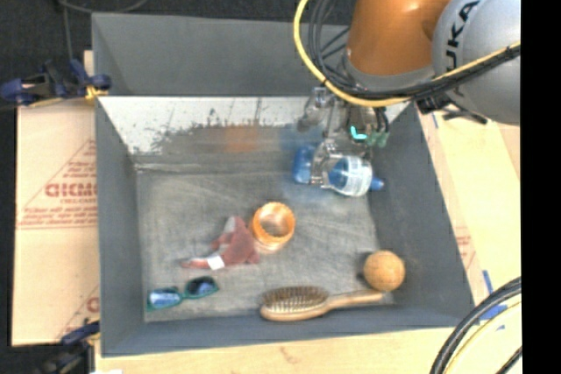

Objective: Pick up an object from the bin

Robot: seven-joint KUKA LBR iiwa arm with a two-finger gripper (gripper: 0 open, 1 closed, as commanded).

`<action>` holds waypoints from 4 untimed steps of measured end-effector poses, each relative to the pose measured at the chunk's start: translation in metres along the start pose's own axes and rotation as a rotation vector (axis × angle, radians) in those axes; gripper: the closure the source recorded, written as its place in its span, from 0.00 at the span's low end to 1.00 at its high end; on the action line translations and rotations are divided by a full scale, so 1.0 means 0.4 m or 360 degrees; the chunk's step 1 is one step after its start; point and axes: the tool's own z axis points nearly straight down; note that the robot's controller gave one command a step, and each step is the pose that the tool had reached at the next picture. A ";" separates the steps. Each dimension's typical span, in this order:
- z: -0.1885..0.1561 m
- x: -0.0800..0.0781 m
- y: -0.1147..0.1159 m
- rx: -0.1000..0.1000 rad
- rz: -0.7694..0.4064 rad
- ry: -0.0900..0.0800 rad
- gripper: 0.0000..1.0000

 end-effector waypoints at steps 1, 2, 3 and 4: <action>-0.012 -0.003 0.000 -0.0001 0.0000 -0.0013 1.00; -0.012 -0.003 0.000 -0.0001 0.0000 -0.0013 1.00; -0.179 0.097 -0.039 -0.0003 0.0359 -0.0014 1.00; -0.179 0.097 -0.039 -0.0002 0.0359 -0.0014 1.00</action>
Offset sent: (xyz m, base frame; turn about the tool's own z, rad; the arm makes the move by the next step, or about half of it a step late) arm 0.0000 0.0000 0.0000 0.0000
